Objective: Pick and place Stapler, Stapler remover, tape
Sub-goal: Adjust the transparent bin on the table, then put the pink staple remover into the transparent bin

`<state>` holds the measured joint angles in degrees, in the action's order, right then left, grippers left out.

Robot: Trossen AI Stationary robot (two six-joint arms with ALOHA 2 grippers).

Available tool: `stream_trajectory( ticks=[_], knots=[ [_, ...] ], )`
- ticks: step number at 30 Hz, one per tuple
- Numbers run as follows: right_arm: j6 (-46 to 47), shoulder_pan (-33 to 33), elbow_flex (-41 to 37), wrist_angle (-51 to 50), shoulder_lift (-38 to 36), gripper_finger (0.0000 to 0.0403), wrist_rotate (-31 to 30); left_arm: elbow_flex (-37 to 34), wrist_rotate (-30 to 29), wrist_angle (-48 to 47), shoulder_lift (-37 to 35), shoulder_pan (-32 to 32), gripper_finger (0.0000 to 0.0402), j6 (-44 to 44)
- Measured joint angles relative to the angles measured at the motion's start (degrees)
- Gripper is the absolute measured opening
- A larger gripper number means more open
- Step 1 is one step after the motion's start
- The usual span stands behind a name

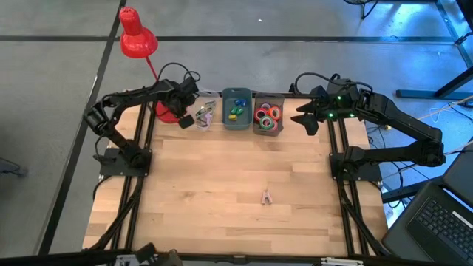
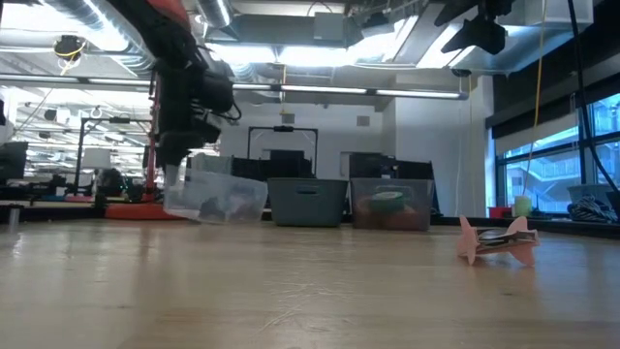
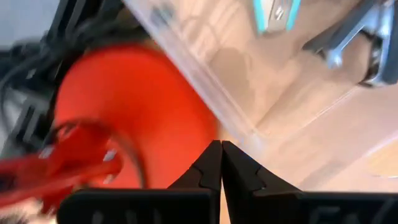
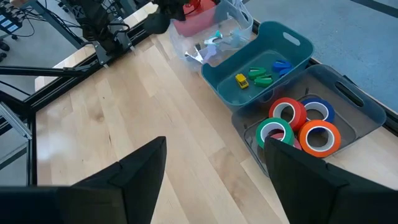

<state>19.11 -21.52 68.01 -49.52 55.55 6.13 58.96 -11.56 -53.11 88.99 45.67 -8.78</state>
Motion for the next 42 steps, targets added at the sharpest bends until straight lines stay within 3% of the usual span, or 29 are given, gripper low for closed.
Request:
stream_trajectory(
  ticks=[4,8,14,18,21,26,32,35,38,42],
  knots=[
    [0.02,0.0,0.0,0.0,-0.01,0.0273,-0.04,0.0,4.93,4.05,0.0,-0.69,0.0001,0.02],
    [0.11,0.0,0.0,-0.01,0.0,0.0273,-0.06,0.0,5.41,5.11,0.0,-0.67,0.0001,0.73],
    [0.42,0.0,0.0,-0.2,-0.02,0.0273,-0.01,0.02,-8.58,-1.62,-1.67,-1.35,0.0001,3.97],
    [0.33,0.0,0.0,-0.63,0.0,0.0273,0.02,0.0,-2.58,-7.9,-2.58,-1.29,0.0001,4.0],
    [0.15,0.0,0.0,-0.59,-0.02,0.0273,-0.02,-2.74,-1.61,-7.0,-2.14,-2.01,0.0001,3.7],
    [0.15,0.0,0.0,-0.58,-0.02,0.0273,-0.04,-8.13,2.25,1.53,-1.73,-2.68,0.0001,6.19],
    [0.05,0.0,0.0,-0.55,-0.01,0.0273,-0.06,-8.48,8.39,11.95,-1.75,-4.46,0.0001,8.0],
    [0.26,0.0,0.0,-0.55,-0.02,0.0273,-0.04,-8.46,8.05,12.22,-1.75,-5.25,0.0001,8.06],
    [1.42,0.0,0.0,-1.31,-0.02,0.0273,0.05,-8.48,3.9,5.48,-2.68,-5.72,0.0001,9.01],
    [1.8,0.0,0.0,-3.94,-0.02,0.0273,0.81,-8.5,3.15,1.18,-9.0,-8.15,0.0001,13.72]
  ],
)
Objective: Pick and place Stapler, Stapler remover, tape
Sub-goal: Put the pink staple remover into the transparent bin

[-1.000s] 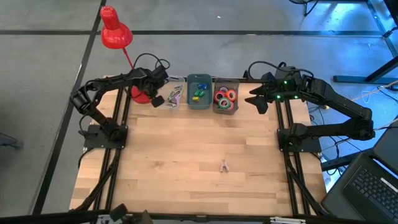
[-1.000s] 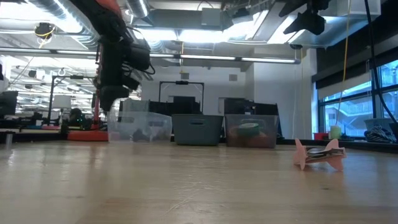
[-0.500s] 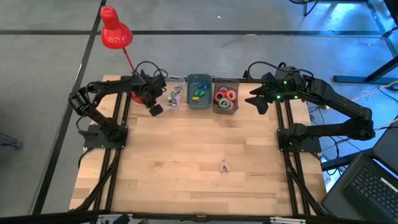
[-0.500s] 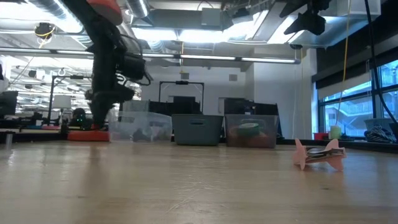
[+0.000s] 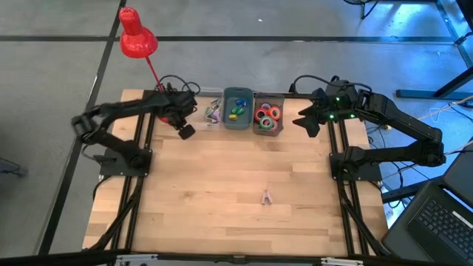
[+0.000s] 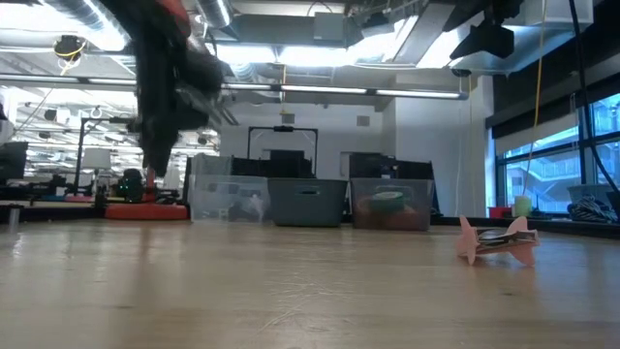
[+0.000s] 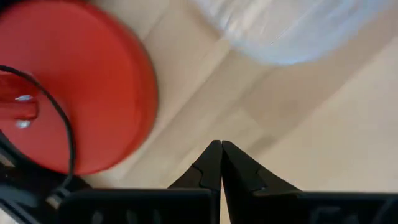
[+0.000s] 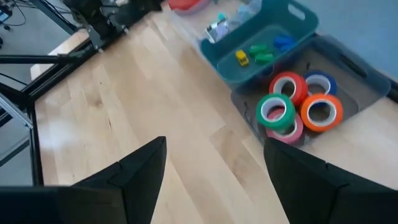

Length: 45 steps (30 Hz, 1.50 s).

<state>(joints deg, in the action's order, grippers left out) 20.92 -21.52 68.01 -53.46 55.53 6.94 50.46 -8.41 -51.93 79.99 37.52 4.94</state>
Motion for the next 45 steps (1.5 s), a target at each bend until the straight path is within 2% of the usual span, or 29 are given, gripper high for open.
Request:
stream_trajectory(
  ticks=[4,7,12,16,21,26,35,40,45],
  knots=[
    [1.15,0.15,0.0,-1.65,-0.02,0.0273,0.97,0.02,2.53,-0.19,-10.86,-4.58,0.0001,11.72],
    [0.97,1.46,0.0,-1.41,0.07,0.0273,5.65,0.02,5.57,2.18,-18.82,-9.55,0.0001,19.13],
    [1.17,7.03,0.0,2.0,2.49,0.0273,12.82,0.02,5.27,12.1,-28.13,-20.25,0.0001,27.98],
    [1.63,12.99,0.0,6.25,6.67,0.0273,14.3,0.02,2.7,25.71,-30.67,-29.25,0.0001,28.57],
    [1.15,19.1,0.0,5.8,12.25,0.0273,12.82,0.04,-1.17,38.18,-30.28,-36.95,0.0003,22.68],
    [1.15,22.52,0.0,3.82,17.04,0.0273,10.69,0.04,-4.79,41.03,-30.22,-39.35,0.0002,22.18],
    [1.66,28.02,-0.02,3.83,23.98,0.0273,7.17,0.04,-1.72,41.88,-30.16,-39.47,0.0014,23.4],
    [3.16,32.51,-0.02,4.48,28.02,0.0273,1.74,0.04,-1.7,41.89,-30.19,-39.47,0.002,23.81],
    [6.65,36.27,-0.02,7.65,33.05,0.0273,1.62,0.04,-1.93,41.86,-30.16,-39.47,0.0035,24.35]
  ],
)
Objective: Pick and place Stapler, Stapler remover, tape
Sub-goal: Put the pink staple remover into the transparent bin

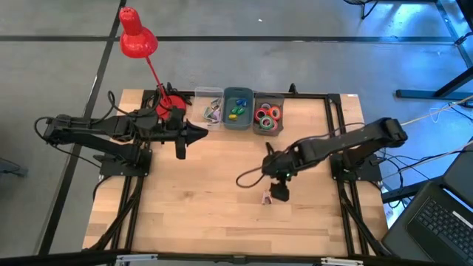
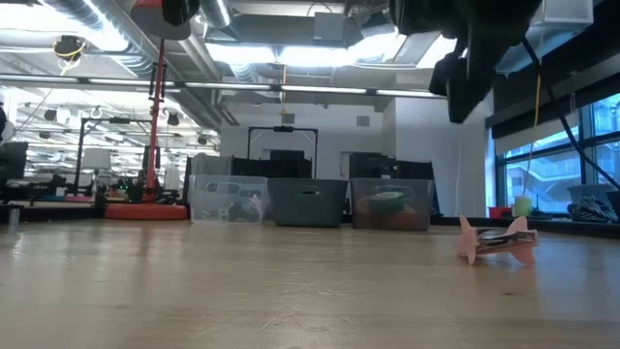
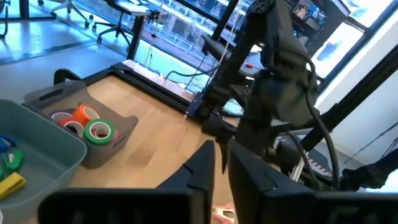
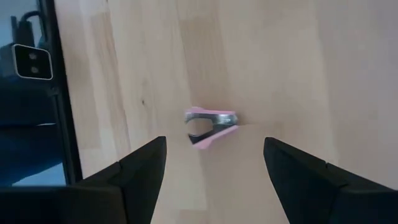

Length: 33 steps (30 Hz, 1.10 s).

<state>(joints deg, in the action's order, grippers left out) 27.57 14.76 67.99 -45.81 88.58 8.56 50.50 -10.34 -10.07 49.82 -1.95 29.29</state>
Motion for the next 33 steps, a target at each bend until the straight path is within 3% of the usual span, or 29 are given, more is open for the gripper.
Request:
stream_trajectory(
  ticks=[4,8,16,25,33],
  knots=[
    [5.33,1.49,0.0,2.22,3.84,0.0273,-0.01,0.0,-1.45,0.0,-0.02,0.01,0.0077,-0.01],
    [17.81,1.65,0.0,2.32,6.94,0.0273,0.71,0.0,-3.51,0.0,0.0,0.59,0.0115,-2.06],
    [38.14,1.92,0.0,4.7,10.48,0.0273,3.82,0.0,-6.68,0.03,0.21,0.93,0.0138,-3.05],
    [60.44,3.41,0.0,9.89,11.5,0.0273,-9.42,0.0,-7.74,0.02,0.21,0.93,0.0135,-12.09],
    [70.29,5.34,0.01,16.08,12.79,0.0273,-13.9,0.0,-9.4,0.04,0.2,1.72,0.0138,-14.95]
  ],
)
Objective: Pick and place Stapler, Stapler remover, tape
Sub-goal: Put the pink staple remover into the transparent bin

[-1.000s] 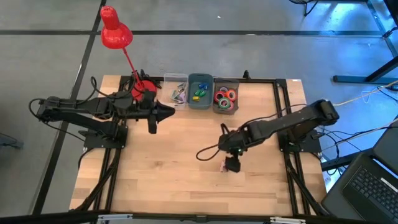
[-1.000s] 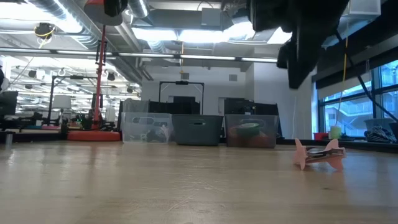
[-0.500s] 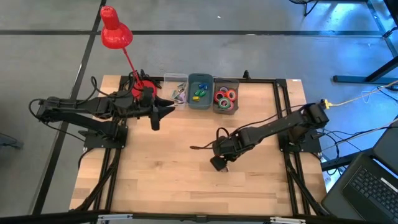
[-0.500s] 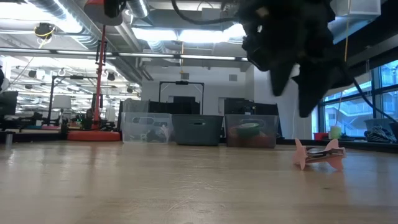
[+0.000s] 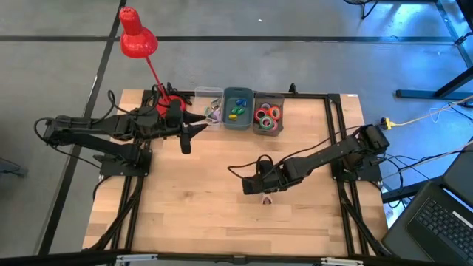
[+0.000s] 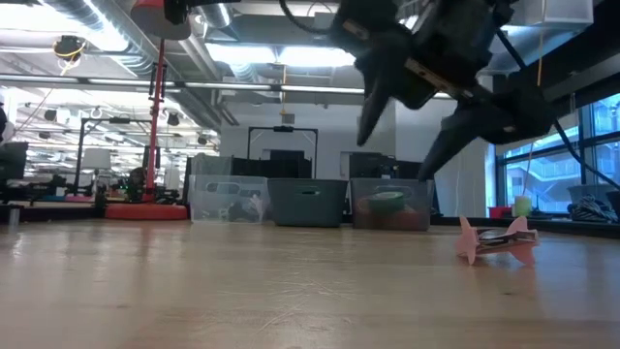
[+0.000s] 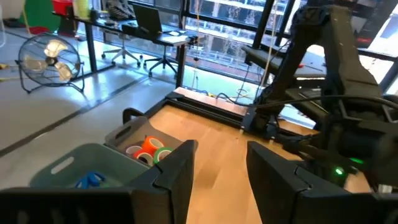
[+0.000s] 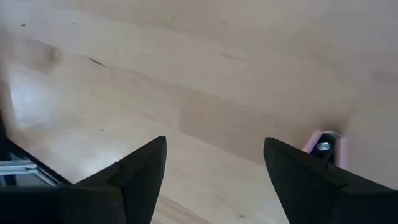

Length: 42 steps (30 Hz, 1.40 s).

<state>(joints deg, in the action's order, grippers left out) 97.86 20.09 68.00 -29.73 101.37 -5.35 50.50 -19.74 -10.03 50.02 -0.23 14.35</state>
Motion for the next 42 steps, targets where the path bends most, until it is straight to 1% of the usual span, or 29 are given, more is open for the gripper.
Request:
stream_trajectory(
  ticks=[2,6,10,16,20,22,34,42],
  knots=[
    [1.37,0.11,0.05,1.23,0.93,0.0273,-0.05,0.0,0.24,-0.04,0.0,0.35,0.0138,-0.04],
    [2.4,0.11,0.03,-0.99,1.81,0.027,0.23,0.0,0.36,-0.3,0.0,0.9,0.0138,-0.13],
    [2.38,0.22,0.05,-4.79,1.92,0.0251,0.38,0.0,0.38,-0.45,0.0,1.51,0.0138,-0.15],
    [2.52,1.94,1.94,-11.99,1.92,0.0213,3.64,0.0,0.67,-0.56,0.0,1.53,0.0138,-0.64],
    [2.65,2.8,2.11,-14.1,1.92,0.02,7.08,0.0,1.41,-0.63,0.0,1.53,0.0138,-2.0],
    [2.65,3.28,2.11,-15.16,1.92,0.0198,7.8,0.0,1.41,-0.61,0.0,1.53,0.0138,-2.12],
    [2.35,3.83,0.69,-15.85,1.94,0.0197,7.94,0.0,1.41,-0.5,0.0,1.53,0.0139,-1.64],
    [1.99,3.83,-2.4,-11.29,2.13,0.0197,7.52,0.0,1.41,-0.45,0.0,1.53,0.0139,-1.64]
  ],
)
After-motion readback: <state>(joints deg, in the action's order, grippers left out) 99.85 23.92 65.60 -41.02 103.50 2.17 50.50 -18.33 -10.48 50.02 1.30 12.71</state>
